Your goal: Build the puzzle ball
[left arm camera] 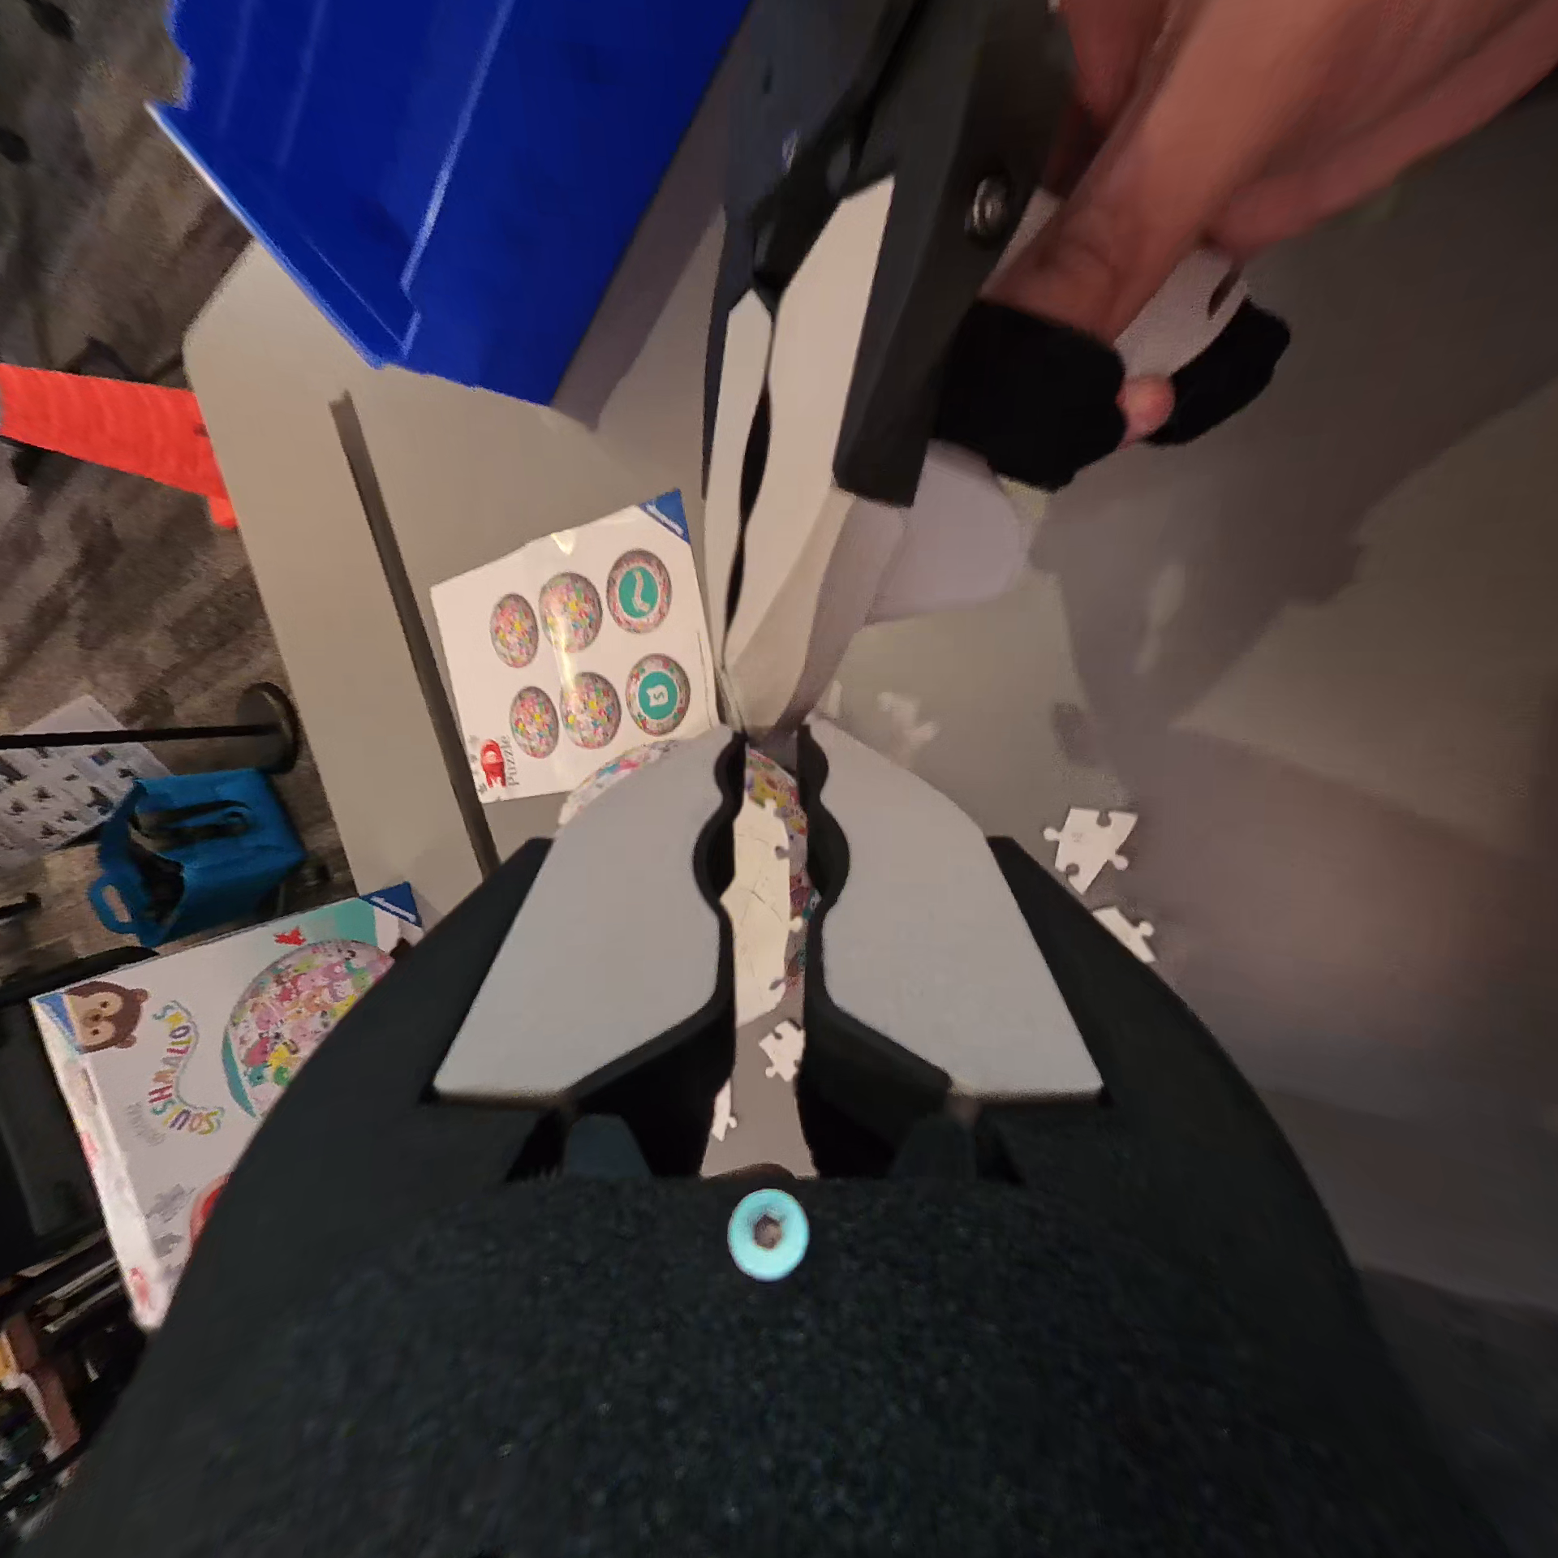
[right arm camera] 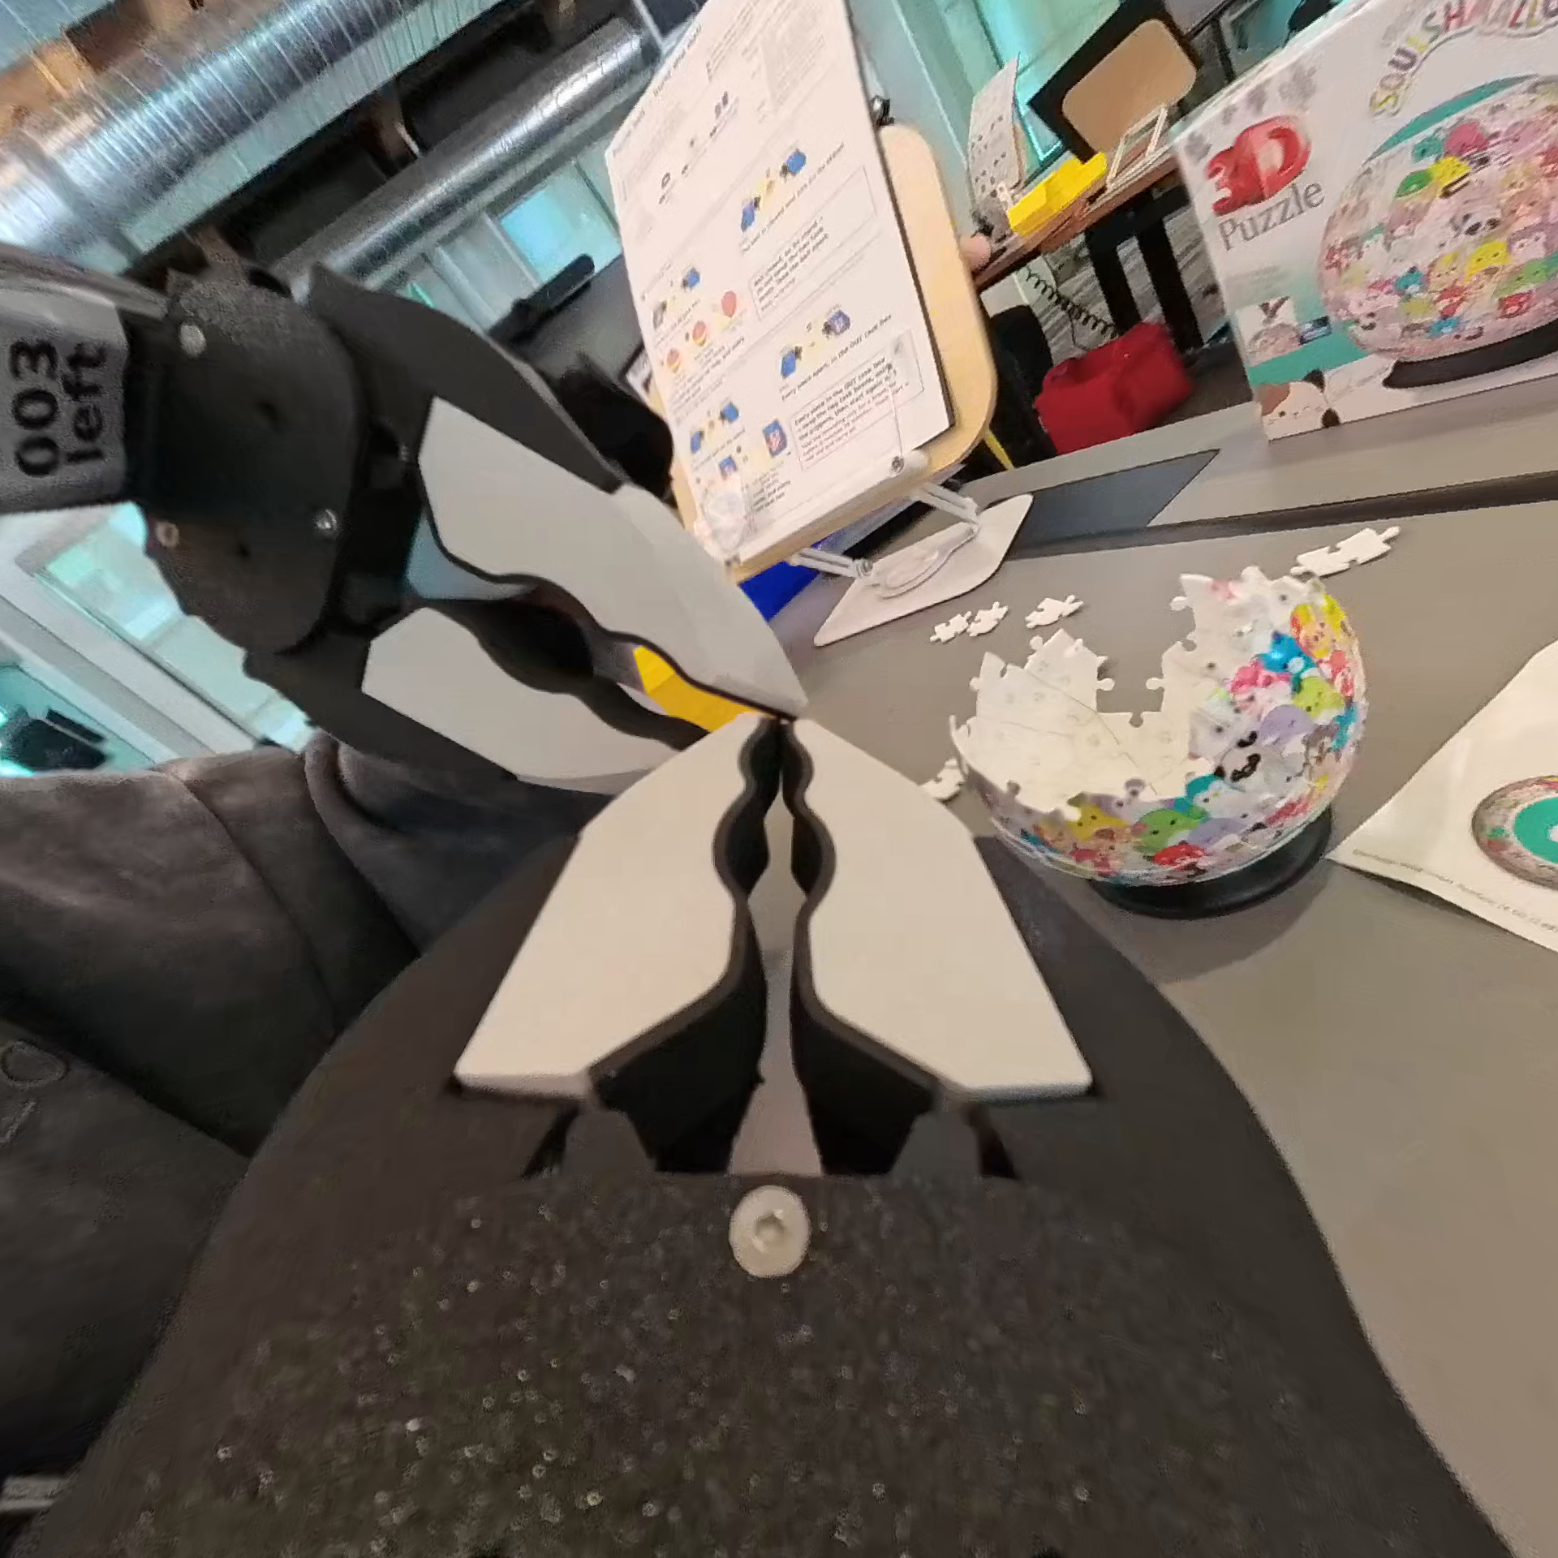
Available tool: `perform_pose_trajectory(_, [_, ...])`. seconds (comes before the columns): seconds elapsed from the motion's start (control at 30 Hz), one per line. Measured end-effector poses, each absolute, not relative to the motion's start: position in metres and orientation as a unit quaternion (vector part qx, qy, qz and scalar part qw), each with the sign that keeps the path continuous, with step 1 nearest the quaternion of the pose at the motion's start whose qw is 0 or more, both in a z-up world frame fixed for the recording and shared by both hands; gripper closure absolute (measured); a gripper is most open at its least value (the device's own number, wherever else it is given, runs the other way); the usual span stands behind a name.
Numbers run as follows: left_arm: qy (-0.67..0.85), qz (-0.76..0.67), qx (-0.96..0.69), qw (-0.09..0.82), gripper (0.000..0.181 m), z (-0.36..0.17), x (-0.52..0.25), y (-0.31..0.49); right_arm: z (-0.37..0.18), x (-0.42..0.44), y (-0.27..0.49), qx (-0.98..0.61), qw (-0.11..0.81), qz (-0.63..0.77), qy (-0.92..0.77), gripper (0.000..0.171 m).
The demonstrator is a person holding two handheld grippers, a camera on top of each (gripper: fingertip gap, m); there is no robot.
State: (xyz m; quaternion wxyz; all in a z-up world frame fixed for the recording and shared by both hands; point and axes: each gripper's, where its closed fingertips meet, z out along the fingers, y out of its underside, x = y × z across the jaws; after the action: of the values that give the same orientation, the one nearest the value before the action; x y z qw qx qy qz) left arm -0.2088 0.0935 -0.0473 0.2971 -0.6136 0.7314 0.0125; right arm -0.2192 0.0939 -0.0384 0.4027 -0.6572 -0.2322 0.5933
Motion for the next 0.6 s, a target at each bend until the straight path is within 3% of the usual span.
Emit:
perform_pose_trajectory(0.07, [0.720,0.008,-0.624,0.303,0.164,-0.050,-0.210,0.088,-0.051,-0.217,0.088,-0.687,0.386,0.558,-0.260,0.171])
perform_pose_trajectory(0.2, [0.634,-0.058,-0.704,0.316,0.160,-0.057,-0.236,0.082,-0.084,-0.164,0.107,-0.745,0.440,0.411,-0.288,0.171])
perform_pose_trajectory(0.33, [0.532,-0.198,-0.763,0.310,0.157,-0.088,-0.242,0.051,-0.125,-0.131,0.082,-0.763,0.393,0.377,-0.348,0.171])
perform_pose_trajectory(0.43, [0.505,-0.242,-0.777,0.288,0.155,-0.126,-0.231,0.020,-0.161,-0.135,0.043,-0.749,0.361,0.336,-0.442,0.148])
perform_pose_trajectory(0.6, [0.505,-0.177,-0.791,0.296,0.144,-0.176,-0.211,0.006,-0.198,-0.151,0.003,-0.704,0.345,0.267,-0.560,0.135])
